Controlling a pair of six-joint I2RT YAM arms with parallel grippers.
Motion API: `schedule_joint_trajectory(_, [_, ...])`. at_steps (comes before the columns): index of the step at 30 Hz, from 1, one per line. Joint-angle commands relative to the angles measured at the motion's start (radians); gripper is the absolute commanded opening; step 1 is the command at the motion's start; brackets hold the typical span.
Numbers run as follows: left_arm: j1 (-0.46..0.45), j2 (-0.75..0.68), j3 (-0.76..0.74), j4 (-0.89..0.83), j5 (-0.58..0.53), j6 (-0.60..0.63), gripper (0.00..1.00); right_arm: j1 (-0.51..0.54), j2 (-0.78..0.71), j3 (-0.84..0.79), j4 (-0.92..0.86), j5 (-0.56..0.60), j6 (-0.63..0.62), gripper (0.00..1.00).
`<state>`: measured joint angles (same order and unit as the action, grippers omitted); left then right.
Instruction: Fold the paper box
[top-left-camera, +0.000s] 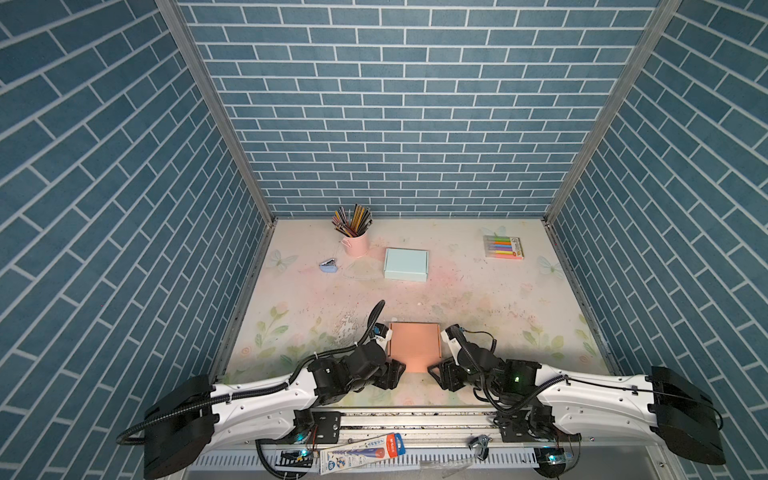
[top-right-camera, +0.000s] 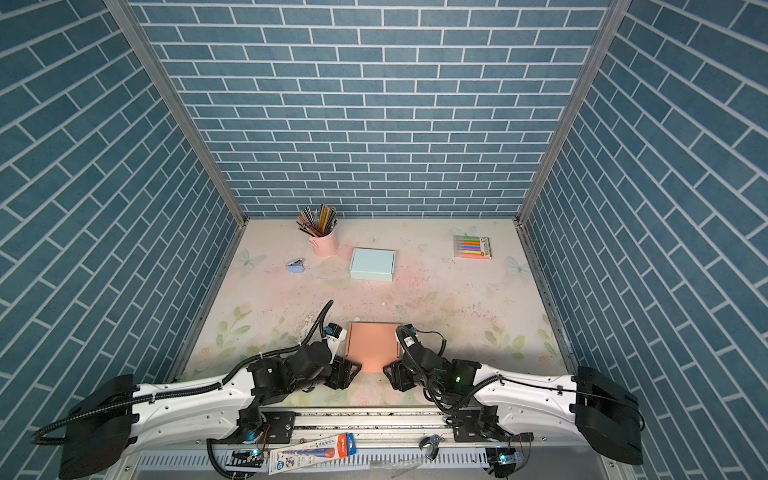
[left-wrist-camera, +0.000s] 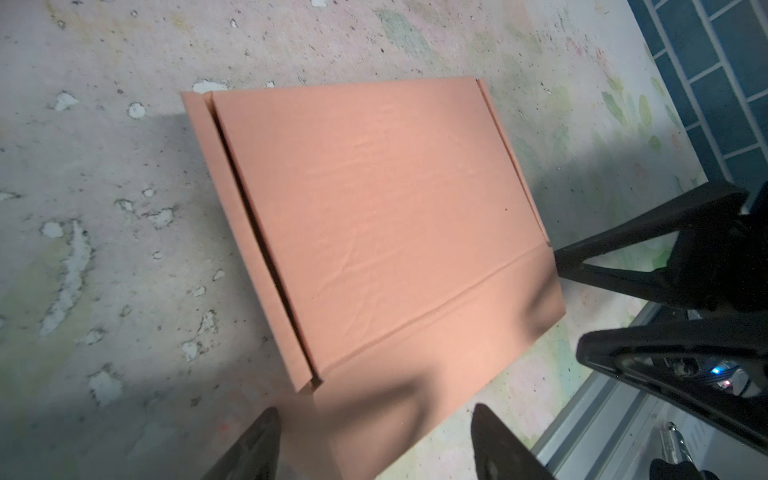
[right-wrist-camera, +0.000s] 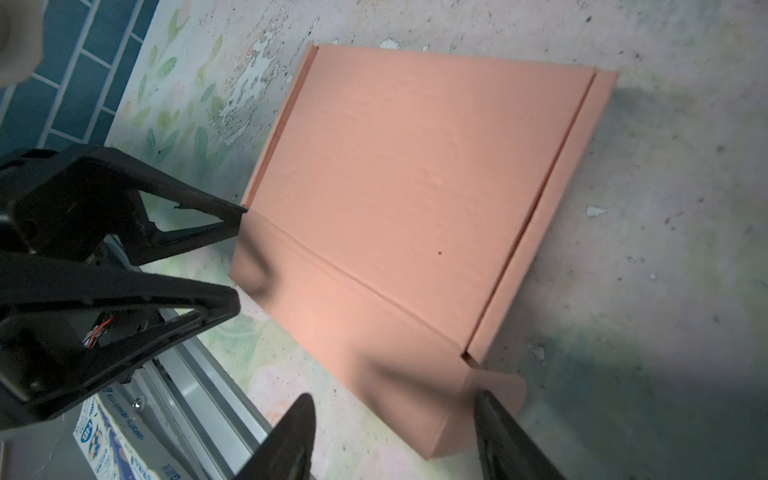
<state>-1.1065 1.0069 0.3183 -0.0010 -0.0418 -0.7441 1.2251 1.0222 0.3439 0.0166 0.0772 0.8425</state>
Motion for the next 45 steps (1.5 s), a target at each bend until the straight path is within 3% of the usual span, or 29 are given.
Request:
schedule_joint_trajectory(1, [-0.006,0.019,-0.005,0.054,0.008,-0.005,0.73,0.005,0.004,-0.012,0.035,-0.010,0.040,0.62])
schedule_joint_trajectory(19, [-0.036,0.024,-0.001,0.070,-0.013,-0.023,0.70,0.020,0.001,-0.014,0.016,0.033,0.047,0.62])
schedule_joint_trajectory(33, [-0.026,0.085,-0.004,0.095,-0.033,-0.012,0.56,0.020,0.023,-0.029,0.028,0.105,0.033,0.45])
schedule_joint_trajectory(45, [0.021,0.096,-0.051,0.148,-0.030,-0.008,0.49,0.013,0.073,-0.011,0.013,0.145,0.017,0.45])
